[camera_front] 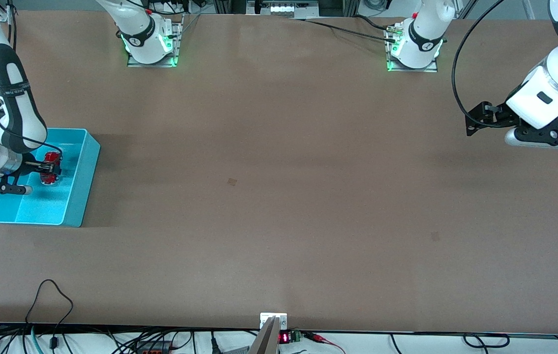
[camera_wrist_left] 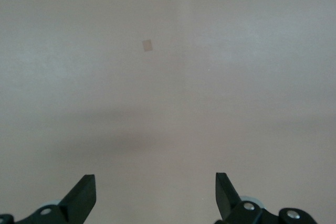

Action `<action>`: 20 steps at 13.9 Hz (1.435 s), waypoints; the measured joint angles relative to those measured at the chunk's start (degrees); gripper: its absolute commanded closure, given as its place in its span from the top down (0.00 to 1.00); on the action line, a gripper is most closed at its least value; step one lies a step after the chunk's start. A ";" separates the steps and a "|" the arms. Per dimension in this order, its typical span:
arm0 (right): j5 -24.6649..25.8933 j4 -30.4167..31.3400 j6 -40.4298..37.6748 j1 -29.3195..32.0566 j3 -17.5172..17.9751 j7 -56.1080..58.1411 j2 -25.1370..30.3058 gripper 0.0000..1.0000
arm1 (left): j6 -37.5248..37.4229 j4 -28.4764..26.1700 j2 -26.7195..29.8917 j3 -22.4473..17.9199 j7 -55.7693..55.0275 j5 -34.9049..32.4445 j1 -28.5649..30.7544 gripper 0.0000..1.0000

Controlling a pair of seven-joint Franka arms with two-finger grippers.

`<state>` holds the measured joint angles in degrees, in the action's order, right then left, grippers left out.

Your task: Wind red beetle toy and store in blue box

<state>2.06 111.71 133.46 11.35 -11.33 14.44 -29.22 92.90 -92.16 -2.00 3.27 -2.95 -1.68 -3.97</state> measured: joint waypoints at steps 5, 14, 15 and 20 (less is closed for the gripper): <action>0.00 -0.01 0.63 0.02 0.00 0.00 -1.44 0.40 | -1.44 0.25 0.06 0.03 0.00 0.00 0.06 1.00; 0.00 -0.52 0.79 0.01 0.11 0.00 -1.65 1.00 | -1.69 0.25 0.06 -0.19 -0.02 0.03 0.60 1.00; 0.00 -0.95 0.61 -0.02 0.26 0.02 -1.02 1.00 | -1.72 0.25 0.05 -0.25 -0.02 0.04 1.30 1.00; 0.00 -5.54 -10.79 -0.24 3.64 0.08 10.74 1.00 | -1.74 0.19 0.00 -0.21 0.06 0.19 2.61 1.00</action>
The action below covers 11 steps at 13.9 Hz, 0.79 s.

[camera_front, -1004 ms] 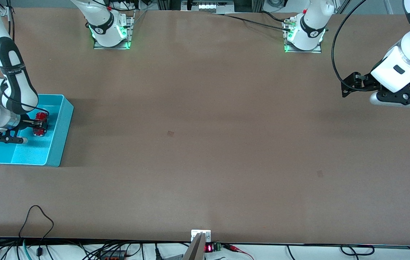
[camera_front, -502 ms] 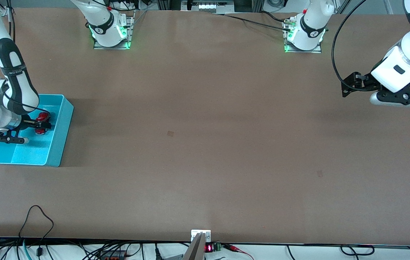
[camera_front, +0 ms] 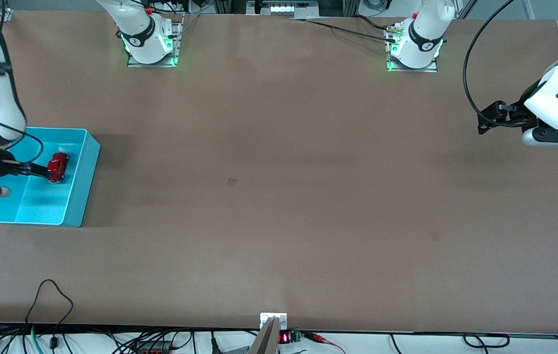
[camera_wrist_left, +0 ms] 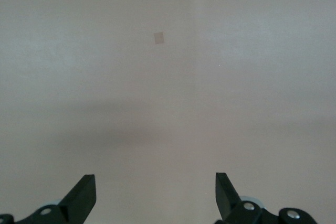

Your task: Wind red beetle toy and store in blue box

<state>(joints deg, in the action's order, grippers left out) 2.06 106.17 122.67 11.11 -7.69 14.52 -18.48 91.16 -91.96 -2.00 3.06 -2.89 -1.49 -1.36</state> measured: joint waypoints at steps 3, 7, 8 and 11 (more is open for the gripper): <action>0.03 -4.24 -10.13 -0.35 4.44 0.00 8.09 1.00 | 0.94 -0.22 0.00 0.06 0.59 0.01 0.00 1.00; 0.05 -13.52 -24.67 -4.91 6.22 0.00 12.19 1.00 | 2.70 -1.11 0.02 0.06 3.32 0.01 0.00 1.00; 0.06 -14.97 -27.30 -6.45 6.27 -0.13 12.98 1.00 | 2.72 -1.14 0.04 0.06 3.37 0.01 0.01 1.00; 0.04 -16.19 -32.93 -9.19 6.83 -3.08 15.97 1.00 | 2.78 -1.17 0.05 0.06 3.43 0.01 0.02 1.00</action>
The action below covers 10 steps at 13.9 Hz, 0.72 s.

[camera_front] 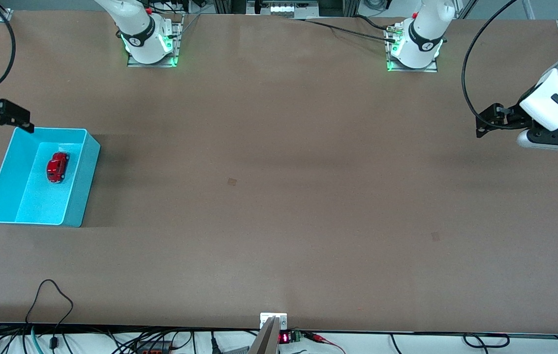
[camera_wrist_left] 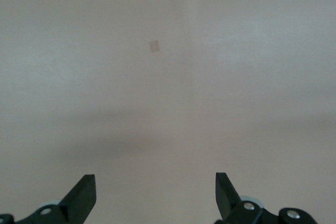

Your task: Wind red beetle toy and store in blue box

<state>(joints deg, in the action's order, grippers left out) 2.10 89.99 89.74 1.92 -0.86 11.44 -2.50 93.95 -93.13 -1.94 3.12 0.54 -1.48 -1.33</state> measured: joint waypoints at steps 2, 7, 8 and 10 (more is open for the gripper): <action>0.00 -0.28 -2.22 -0.11 1.29 -1.71 1.02 1.00 | 0.22 0.00 0.00 0.00 0.02 0.00 0.00 1.00; 0.00 -0.58 -2.93 -0.11 1.66 -2.17 0.60 1.00 | 0.61 0.00 0.01 0.00 0.10 0.00 0.01 1.00; 0.00 -0.58 -2.93 -0.11 1.66 -2.20 0.44 1.00 | 0.61 -0.02 0.05 0.01 0.13 0.00 0.01 1.00; 0.00 -0.58 -2.93 -0.11 1.66 -2.32 0.26 1.00 | 0.61 -0.19 0.37 0.07 0.16 0.00 0.00 1.00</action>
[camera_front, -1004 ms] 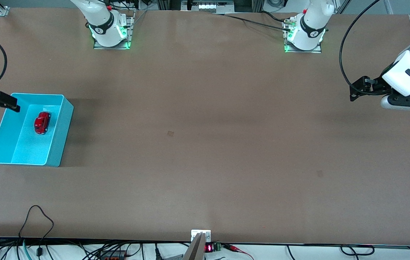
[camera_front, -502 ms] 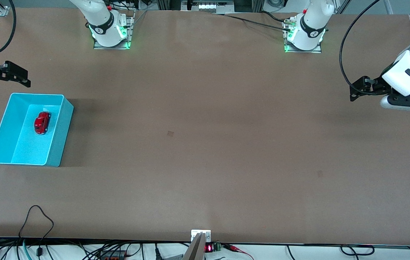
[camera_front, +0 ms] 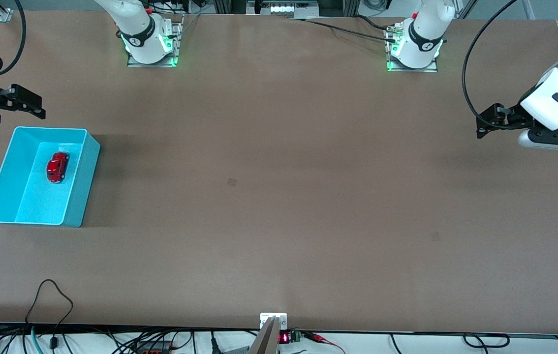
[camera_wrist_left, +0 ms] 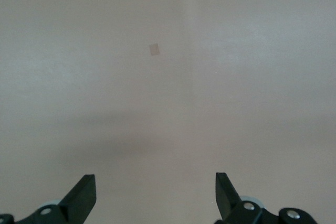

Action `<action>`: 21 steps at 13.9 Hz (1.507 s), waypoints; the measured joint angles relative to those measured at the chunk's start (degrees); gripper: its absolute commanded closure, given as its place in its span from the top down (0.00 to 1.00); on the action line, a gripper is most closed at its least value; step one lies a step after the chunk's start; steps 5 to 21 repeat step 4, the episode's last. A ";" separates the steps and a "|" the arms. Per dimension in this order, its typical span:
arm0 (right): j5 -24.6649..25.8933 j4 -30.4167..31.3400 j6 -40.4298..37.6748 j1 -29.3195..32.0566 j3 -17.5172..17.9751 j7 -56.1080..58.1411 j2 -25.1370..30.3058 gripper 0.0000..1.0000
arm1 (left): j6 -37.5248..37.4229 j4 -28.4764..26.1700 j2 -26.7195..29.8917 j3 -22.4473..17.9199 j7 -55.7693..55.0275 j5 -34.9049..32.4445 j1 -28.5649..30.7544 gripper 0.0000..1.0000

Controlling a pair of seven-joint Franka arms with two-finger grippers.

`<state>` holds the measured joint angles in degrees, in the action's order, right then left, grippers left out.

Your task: Wind red beetle toy and store in blue box

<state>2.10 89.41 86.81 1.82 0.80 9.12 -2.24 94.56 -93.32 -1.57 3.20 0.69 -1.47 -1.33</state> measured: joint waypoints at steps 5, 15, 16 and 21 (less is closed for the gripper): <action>0.00 0.00 0.01 0.06 -0.04 -1.79 -0.19 1.00 | 0.00 -0.57 0.58 0.09 0.00 0.00 0.00 1.00; 0.00 0.00 0.01 0.06 -0.04 -1.79 -0.19 1.00 | 0.00 -0.57 0.58 0.09 0.00 0.00 0.00 1.00; 0.00 0.00 0.01 0.06 -0.04 -1.79 -0.19 1.00 | 0.00 -0.57 0.58 0.09 0.00 0.00 0.00 1.00; 0.00 0.00 0.01 0.06 -0.04 -1.79 -0.19 1.00 | 0.00 -0.57 0.58 0.09 0.00 0.00 0.00 1.00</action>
